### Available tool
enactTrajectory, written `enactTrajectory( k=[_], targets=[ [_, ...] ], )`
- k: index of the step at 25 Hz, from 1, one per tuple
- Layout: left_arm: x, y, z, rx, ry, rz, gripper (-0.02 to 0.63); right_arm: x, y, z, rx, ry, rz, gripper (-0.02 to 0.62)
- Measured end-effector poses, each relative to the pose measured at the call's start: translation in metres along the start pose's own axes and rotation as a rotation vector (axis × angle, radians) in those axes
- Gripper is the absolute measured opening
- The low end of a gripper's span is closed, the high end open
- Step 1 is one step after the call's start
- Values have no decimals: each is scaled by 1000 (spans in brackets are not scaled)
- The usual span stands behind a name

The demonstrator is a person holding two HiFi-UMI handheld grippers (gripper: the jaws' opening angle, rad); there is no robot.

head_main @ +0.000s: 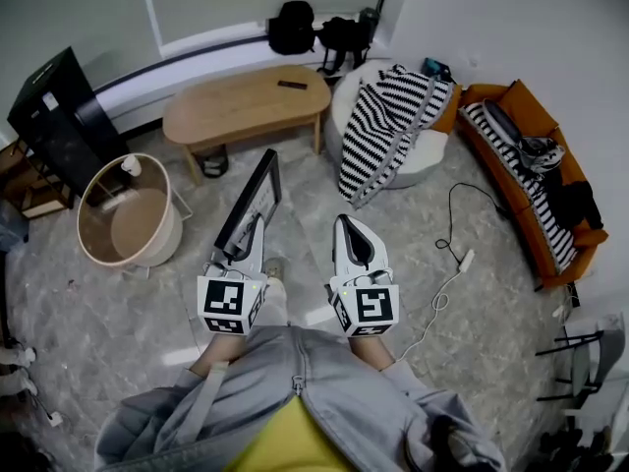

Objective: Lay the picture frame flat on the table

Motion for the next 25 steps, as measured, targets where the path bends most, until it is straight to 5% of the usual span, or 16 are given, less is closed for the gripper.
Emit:
enactTrajectory(
  k=[15, 25],
  targets=[
    [22, -238, -168, -61, -24, 2, 11, -23, -279, 57, -38, -12, -35, 2],
    [19, -323, -222, -94, 11, -1, 11, -34, -372, 78, -53, -19, -52, 2]
  ],
)
Point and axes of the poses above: the fingertips, and each gripper's own axes: y backward along the fingers, z to its right, x out of its top, the point moved 8 cm from there along y, backward along the fingers, and after that the axes turned 3 degrees about y, right-handed, at the moved point
